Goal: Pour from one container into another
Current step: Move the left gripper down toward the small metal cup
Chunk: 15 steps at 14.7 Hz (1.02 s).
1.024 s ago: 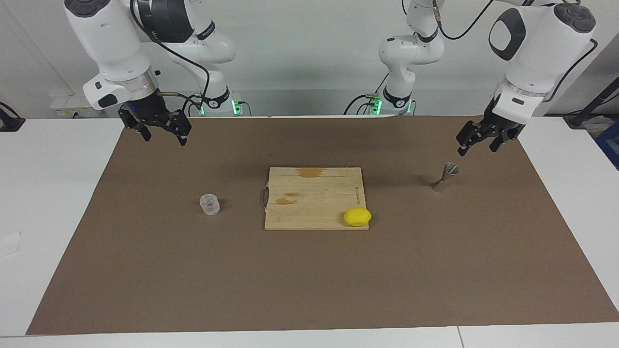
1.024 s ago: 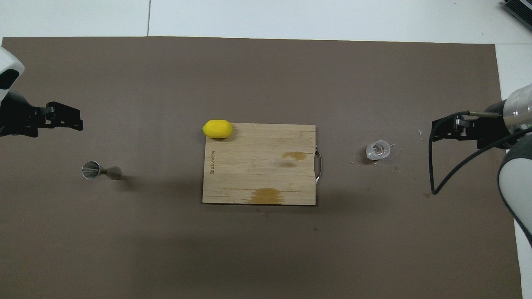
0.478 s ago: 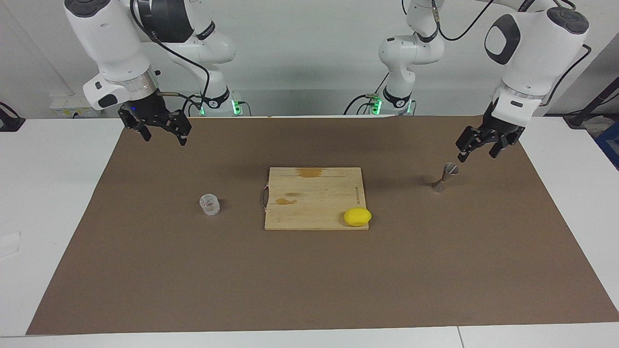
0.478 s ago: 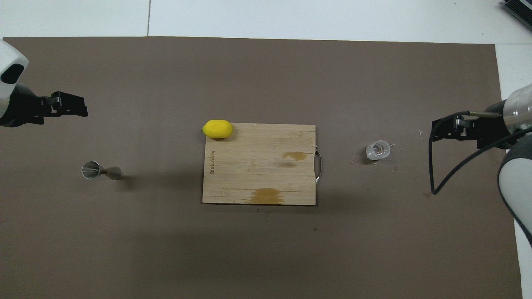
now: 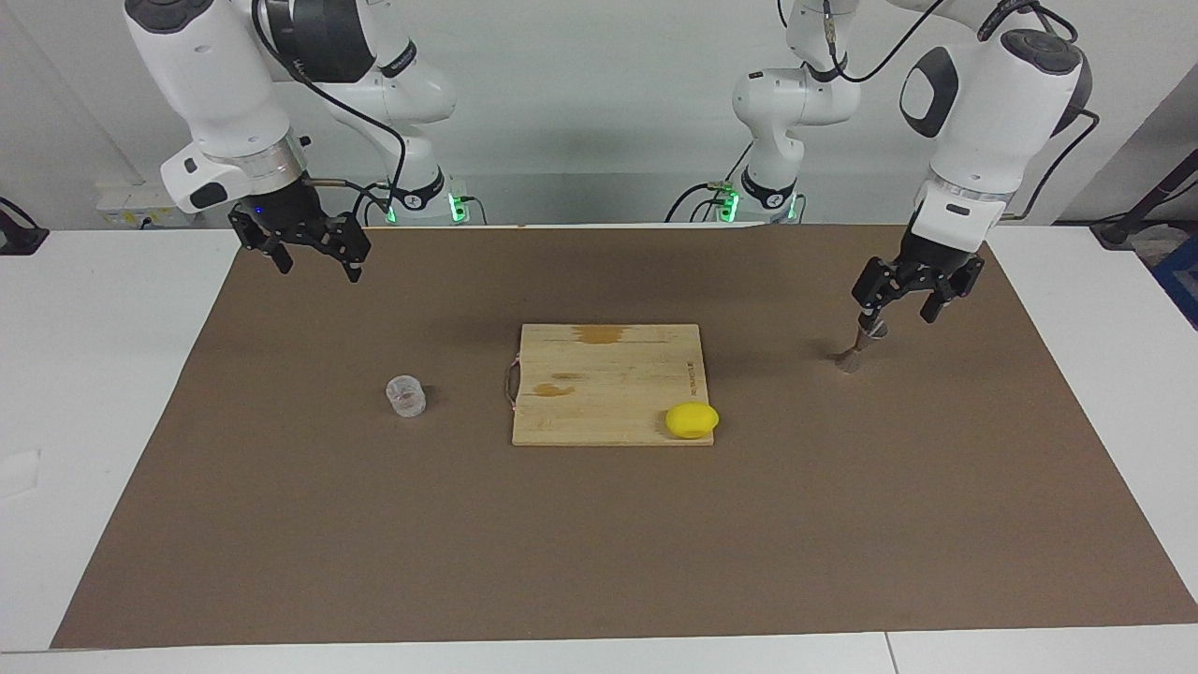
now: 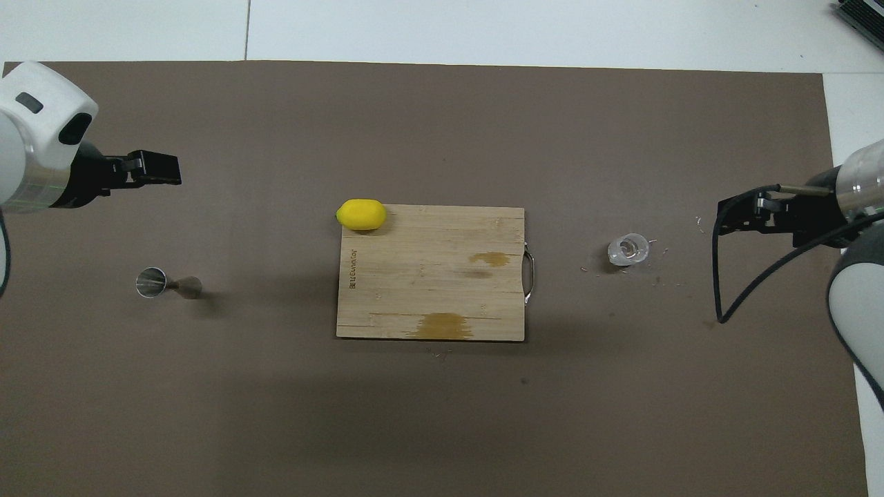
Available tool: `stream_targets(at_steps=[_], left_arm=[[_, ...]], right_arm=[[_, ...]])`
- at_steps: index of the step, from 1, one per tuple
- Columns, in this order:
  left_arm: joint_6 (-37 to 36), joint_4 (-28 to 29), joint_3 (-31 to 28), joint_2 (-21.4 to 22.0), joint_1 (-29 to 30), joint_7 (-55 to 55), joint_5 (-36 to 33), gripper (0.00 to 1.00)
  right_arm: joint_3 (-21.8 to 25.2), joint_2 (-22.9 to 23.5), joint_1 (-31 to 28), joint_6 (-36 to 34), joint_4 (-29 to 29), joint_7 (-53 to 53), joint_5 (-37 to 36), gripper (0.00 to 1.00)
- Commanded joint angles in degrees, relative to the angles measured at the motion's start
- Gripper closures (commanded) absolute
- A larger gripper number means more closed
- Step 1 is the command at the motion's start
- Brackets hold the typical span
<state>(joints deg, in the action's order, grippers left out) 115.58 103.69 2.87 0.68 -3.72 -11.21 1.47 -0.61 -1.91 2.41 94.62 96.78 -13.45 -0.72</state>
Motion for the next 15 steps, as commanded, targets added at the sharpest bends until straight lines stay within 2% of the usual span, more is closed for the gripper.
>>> stream_targets(at_steps=[1, 4, 10, 12, 15], left_arm=[[2.28, 3.80, -0.23, 2.92, -1.19, -0.48, -0.59, 0.00], [-6.06, 2.22, 0.03, 3.10, -4.44, -0.13, -0.95, 0.00], [-7.74, 2.39, 0.21, 3.10, -4.45, -0.13, -0.68, 0.00], [-9.40, 2.04, -0.75, 3.19, -2.70, 0.92, -0.07, 0.00], [-10.55, 1.60, -0.76, 3.01, 4.58, 9.33, 6.42, 0.00]], right_arm=[[-0.27, -1.25, -0.74, 0.04, 1.13, 1.32, 1.25, 0.00], [-0.27, -1.25, -0.74, 0.04, 1.13, 1.32, 1.25, 0.00], [-0.27, -1.25, -0.74, 0.04, 1.13, 1.32, 1.25, 0.00], [-0.27, -1.25, -0.74, 0.04, 1.04, 1.32, 1.25, 0.00], [-0.27, -1.25, -0.74, 0.04, 1.13, 1.32, 1.25, 0.00]])
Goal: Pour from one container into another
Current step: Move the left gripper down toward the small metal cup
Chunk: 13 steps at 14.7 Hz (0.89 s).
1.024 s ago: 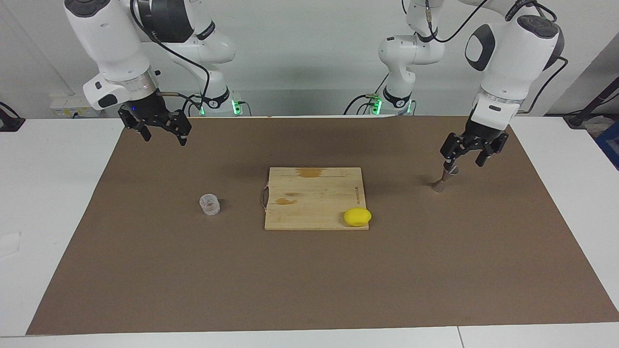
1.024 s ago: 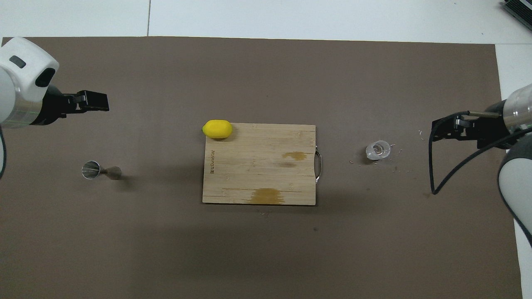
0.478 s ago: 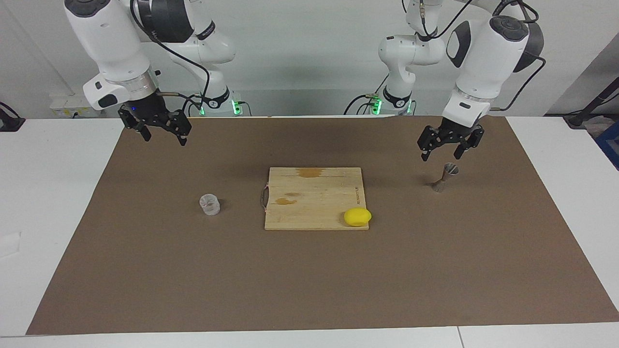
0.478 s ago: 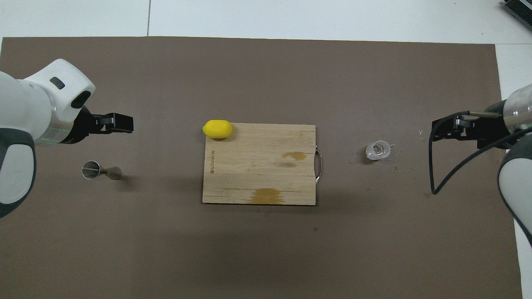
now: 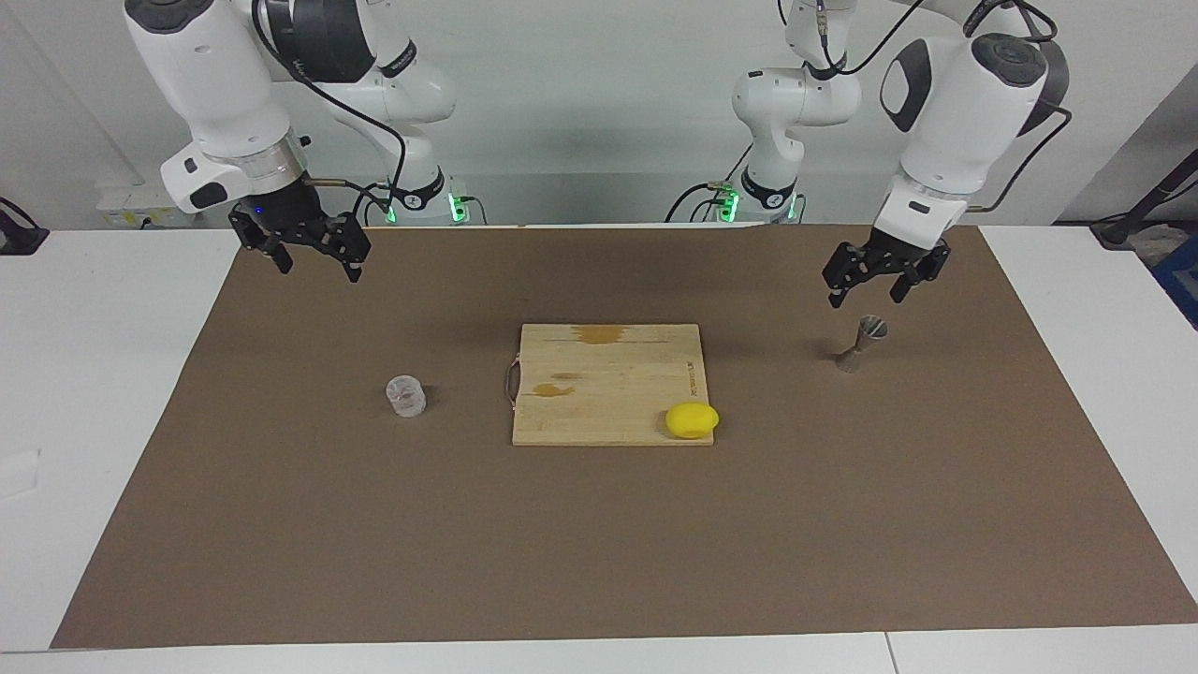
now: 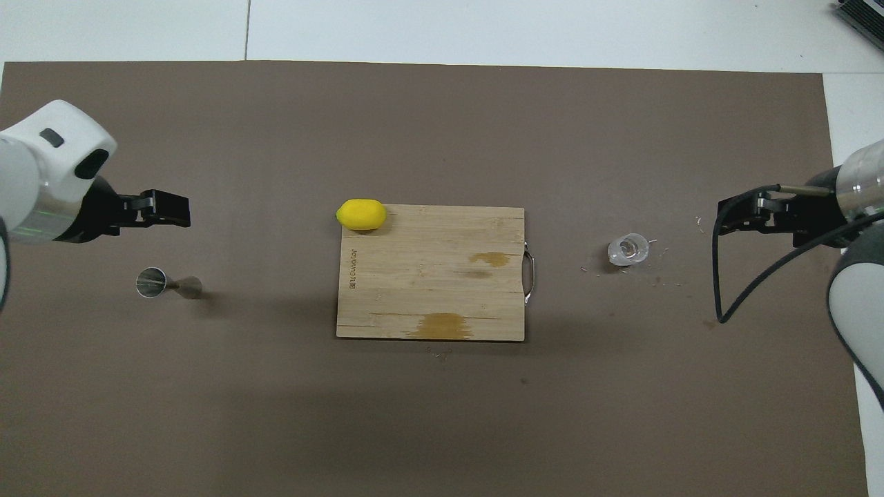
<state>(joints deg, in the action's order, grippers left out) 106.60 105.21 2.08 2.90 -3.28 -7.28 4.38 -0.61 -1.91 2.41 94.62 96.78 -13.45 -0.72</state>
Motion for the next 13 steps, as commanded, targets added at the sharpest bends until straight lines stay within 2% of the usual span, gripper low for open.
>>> stream_targets(at_steps=[1, 4, 9, 13], left_arm=[[-1.66, 0.34, 0.02, 0.79, 6.59, 8.56, 6.14, 0.00], [-3.94, 0.52, -0.06, -0.34, 12.57, 20.68, 13.88, 0.00], [-7.98, 0.25, -0.06, -4.65, 20.13, 44.66, 21.97, 0.00], [-12.02, 1.13, -0.06, -6.15, 25.32, 63.39, 28.12, 0.00]], right_arm=[[-0.27, -1.25, -0.74, 0.04, 1.13, 1.32, 1.25, 0.00], [-0.27, -1.25, -0.74, 0.04, 1.13, 1.32, 1.25, 0.00], [-0.27, -1.25, -0.74, 0.04, 1.13, 1.32, 1.25, 0.00], [-0.27, -1.25, -0.74, 0.04, 1.13, 1.32, 1.16, 0.00]])
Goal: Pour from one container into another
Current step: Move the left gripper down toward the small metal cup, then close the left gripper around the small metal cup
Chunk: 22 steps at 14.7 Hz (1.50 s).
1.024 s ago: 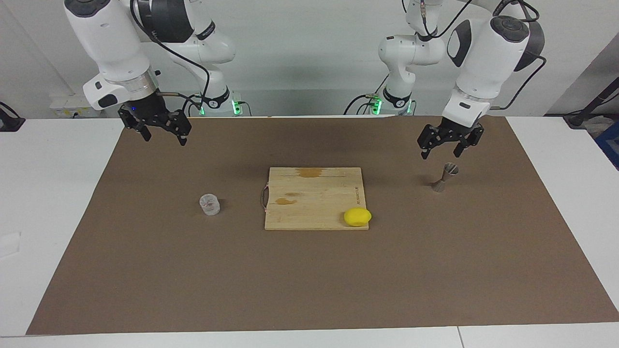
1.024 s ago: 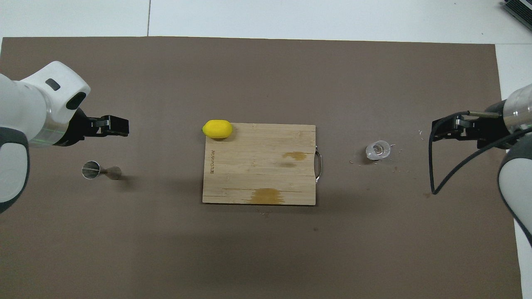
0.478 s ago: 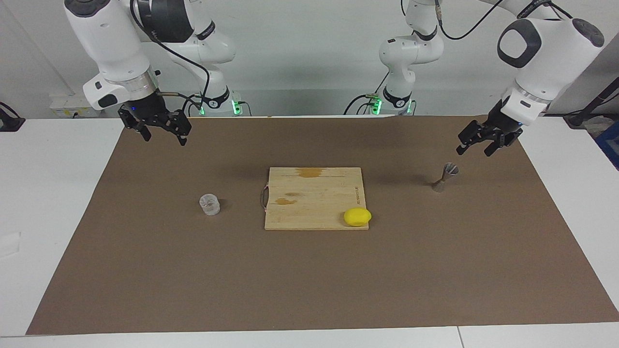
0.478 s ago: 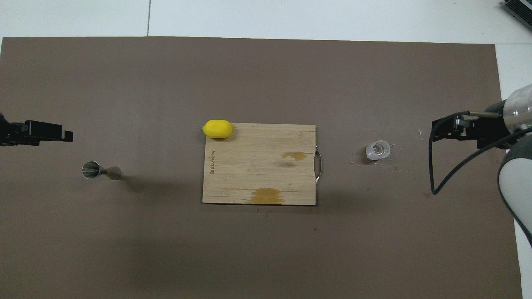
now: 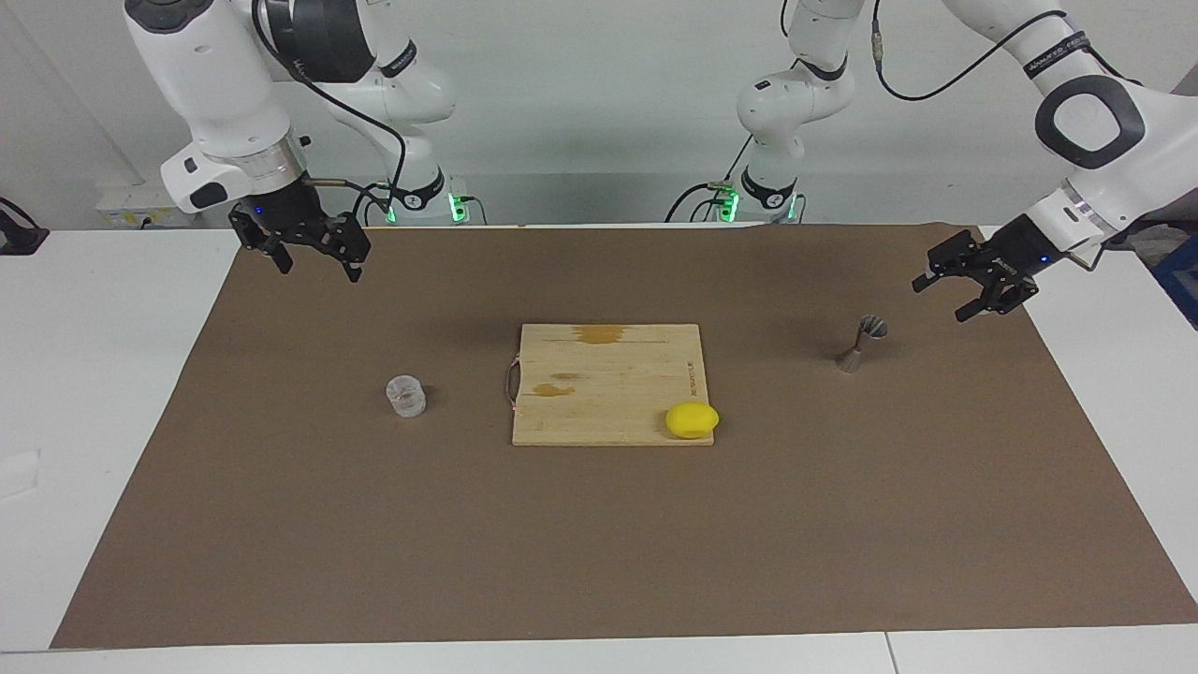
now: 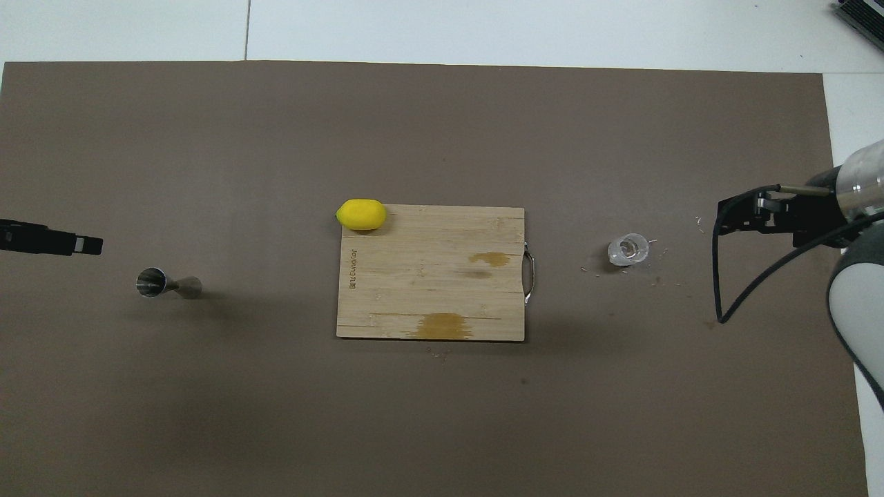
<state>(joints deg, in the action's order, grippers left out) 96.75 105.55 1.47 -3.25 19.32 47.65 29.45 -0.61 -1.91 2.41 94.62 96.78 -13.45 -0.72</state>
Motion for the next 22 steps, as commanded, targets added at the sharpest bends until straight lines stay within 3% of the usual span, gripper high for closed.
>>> stream_targets(at_steps=[1, 7, 9, 14, 16, 17, 22], left_arm=[[-2.79, 0.97, 0.55, -0.79, 3.96, 13.29, 4.12, 0.00], [-7.62, 0.97, 0.55, -10.09, 12.66, 46.17, 10.97, 0.00], [-10.08, 1.93, 0.55, -11.42, 14.33, 54.00, 12.21, 0.00], [-7.20, 9.04, 0.47, -12.40, 15.22, 74.21, 19.93, 0.00], [-7.80, 9.06, 0.47, -15.80, 14.87, 83.96, 25.72, 0.00], [-8.85, 9.15, 0.47, -18.00, 15.22, 86.88, 27.05, 0.00], [-11.40, 11.77, 0.47, -19.60, 15.66, 90.77, 32.59, 0.00]], right_arm=[[-0.27, -1.25, -0.74, 0.04, 1.13, 1.32, 1.25, 0.00], [-0.27, -1.25, -0.74, 0.04, 1.13, 1.32, 1.25, 0.00], [-0.27, -1.25, -0.74, 0.04, 1.13, 1.32, 1.25, 0.00], [-0.27, -1.25, -0.74, 0.04, 1.13, 1.32, 1.25, 0.00], [-0.27, -1.25, -0.74, 0.04, 1.13, 1.32, 1.25, 0.00], [-0.27, -1.25, -0.74, 0.04, 1.13, 1.32, 1.25, 0.00], [-0.27, -1.25, -0.74, 0.04, 1.13, 1.32, 1.25, 0.00]])
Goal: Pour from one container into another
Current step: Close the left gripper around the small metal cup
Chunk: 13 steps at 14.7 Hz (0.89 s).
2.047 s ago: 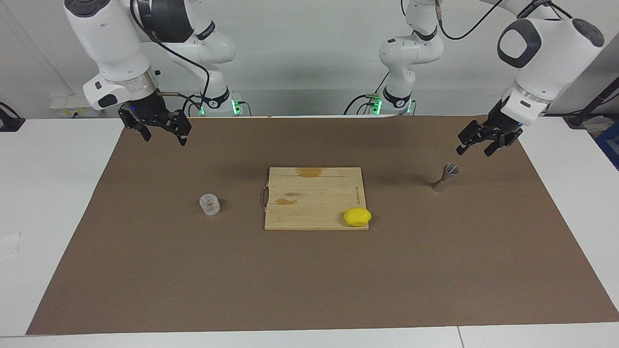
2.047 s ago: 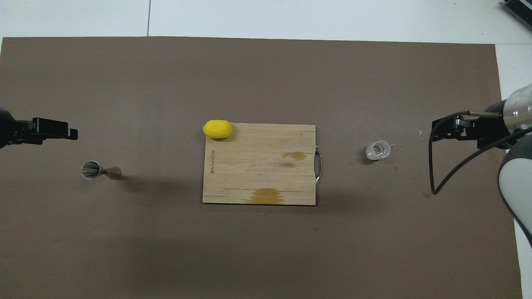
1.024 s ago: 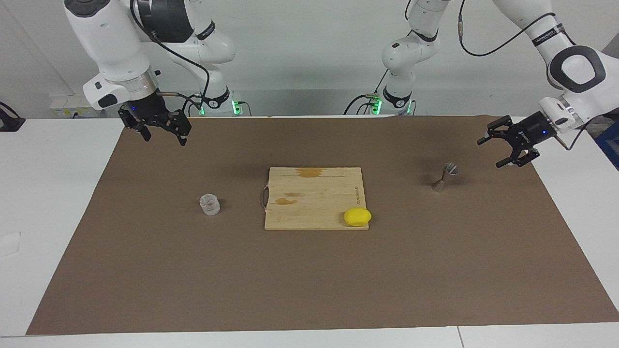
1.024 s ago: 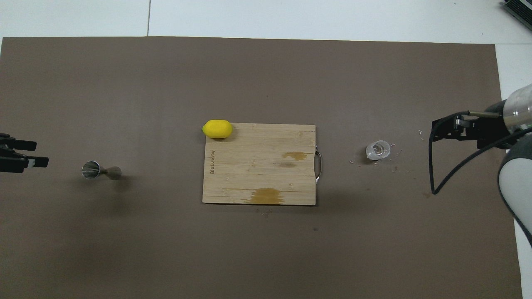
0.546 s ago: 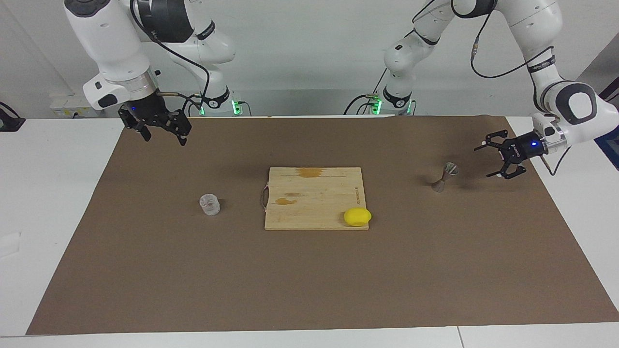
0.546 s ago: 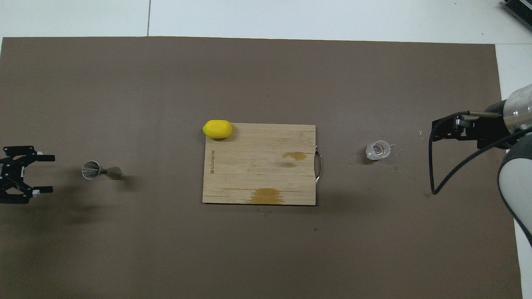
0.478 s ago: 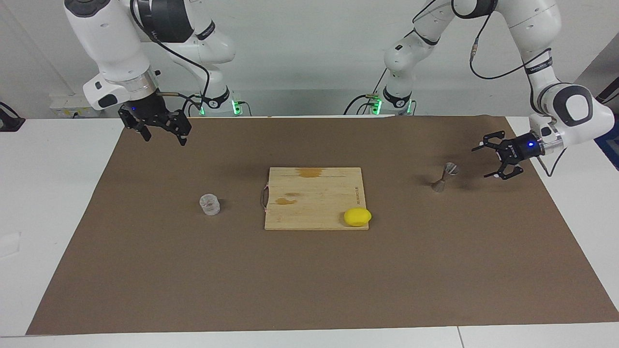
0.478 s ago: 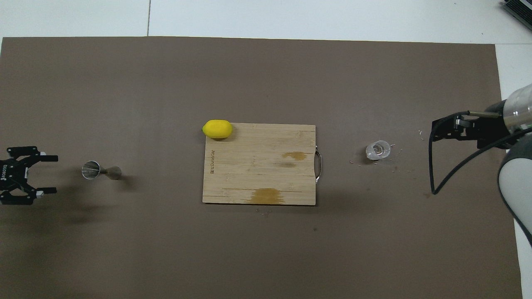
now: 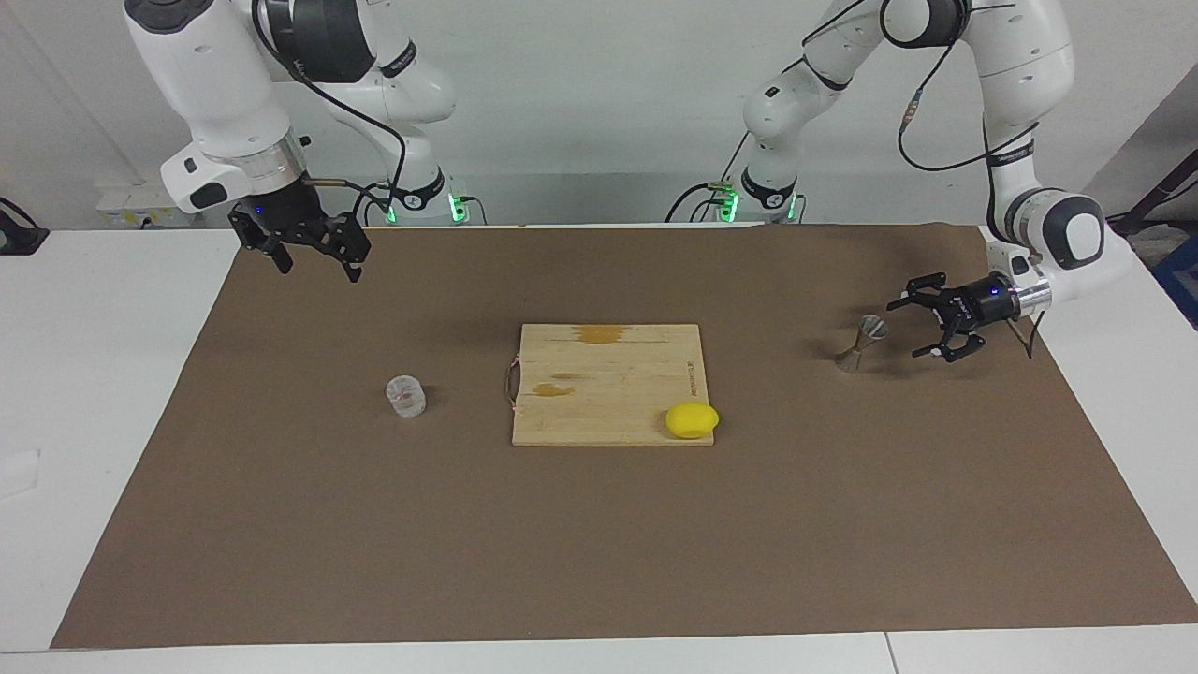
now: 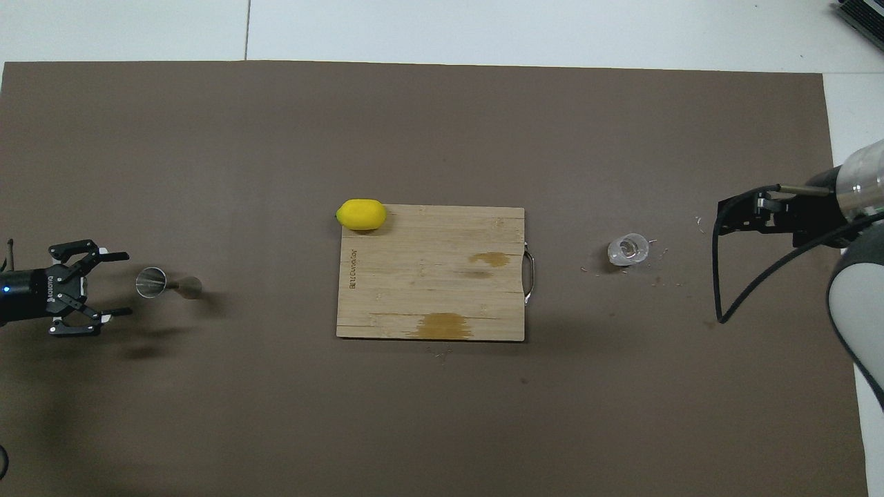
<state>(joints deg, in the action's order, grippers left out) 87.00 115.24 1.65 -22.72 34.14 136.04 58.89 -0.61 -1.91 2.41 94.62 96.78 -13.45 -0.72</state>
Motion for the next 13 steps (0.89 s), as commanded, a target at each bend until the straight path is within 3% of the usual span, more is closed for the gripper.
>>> stream_targets(at_steps=[1, 5, 13], left_arm=[[-2.70, 2.27, 0.28, -0.21, 0.67, 2.39, 3.77, 0.00], [-7.36, 2.27, 0.28, -0.13, -1.35, 2.48, 5.79, 0.00], [-7.72, 3.68, 0.28, 0.05, -3.29, 4.15, 5.80, 0.00]], right_arm=[[-0.27, -1.25, -0.74, 0.04, 1.13, 1.32, 1.25, 0.00], [-0.27, -1.25, -0.74, 0.04, 1.13, 1.32, 1.25, 0.00], [-0.27, -1.25, -0.74, 0.04, 1.13, 1.32, 1.25, 0.00]])
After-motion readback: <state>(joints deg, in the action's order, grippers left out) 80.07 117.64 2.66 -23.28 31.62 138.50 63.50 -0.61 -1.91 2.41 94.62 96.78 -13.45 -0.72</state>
